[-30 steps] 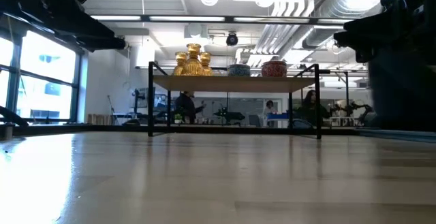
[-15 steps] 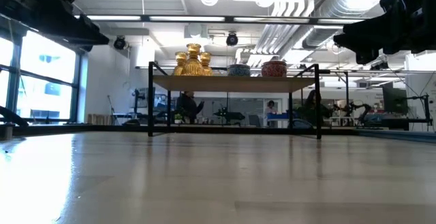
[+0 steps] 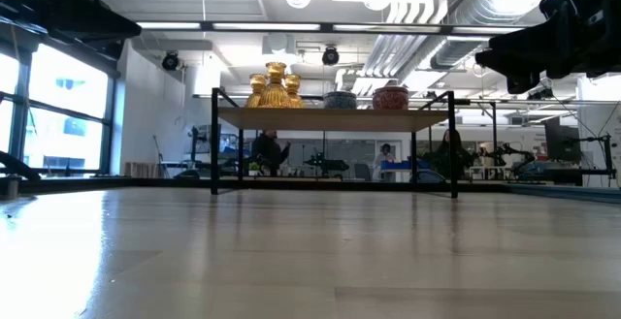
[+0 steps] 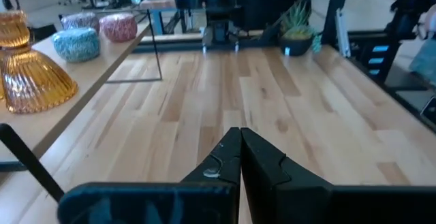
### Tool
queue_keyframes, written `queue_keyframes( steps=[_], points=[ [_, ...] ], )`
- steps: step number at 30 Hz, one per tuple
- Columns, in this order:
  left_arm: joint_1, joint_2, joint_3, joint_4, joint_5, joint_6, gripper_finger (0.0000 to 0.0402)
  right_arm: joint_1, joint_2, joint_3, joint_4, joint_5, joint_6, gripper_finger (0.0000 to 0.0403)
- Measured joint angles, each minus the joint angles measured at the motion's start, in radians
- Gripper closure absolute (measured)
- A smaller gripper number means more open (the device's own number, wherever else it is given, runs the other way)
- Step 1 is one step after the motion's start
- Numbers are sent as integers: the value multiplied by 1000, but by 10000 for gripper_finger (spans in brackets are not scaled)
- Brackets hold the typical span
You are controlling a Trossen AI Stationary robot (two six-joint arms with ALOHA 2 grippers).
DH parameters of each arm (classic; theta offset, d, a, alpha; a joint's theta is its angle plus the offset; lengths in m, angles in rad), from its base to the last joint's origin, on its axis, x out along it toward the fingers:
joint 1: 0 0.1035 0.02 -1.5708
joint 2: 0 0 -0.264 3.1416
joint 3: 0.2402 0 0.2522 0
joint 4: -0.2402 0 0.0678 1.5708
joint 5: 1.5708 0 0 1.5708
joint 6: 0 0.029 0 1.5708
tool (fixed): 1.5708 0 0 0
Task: Pick & Place candle stick holders
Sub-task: Return to Home Position
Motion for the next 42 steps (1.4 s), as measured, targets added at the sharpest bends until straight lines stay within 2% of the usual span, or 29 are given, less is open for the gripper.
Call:
queue_keyframes(
  steps=[4, 13, 24, 32, 42],
  points=[
    [0, -37, -1, 0, 25, -4, 400, 0, 0, 0, 0, -56, -2, 222],
    [0, -84, -13, 9, 84, -50, 401, 0, 0, -2, 0, -45, -11, 222],
    [0, -158, -236, 257, 109, -52, 401, 0, 0, -2, -3, -44, 15, 222],
    [0, -153, -277, 303, 172, -83, 401, 0, 0, -2, -15, -3, 15, 222],
    [0, -126, -280, 303, 172, -80, 401, 0, 0, -2, -16, 64, 15, 222]
  ],
)
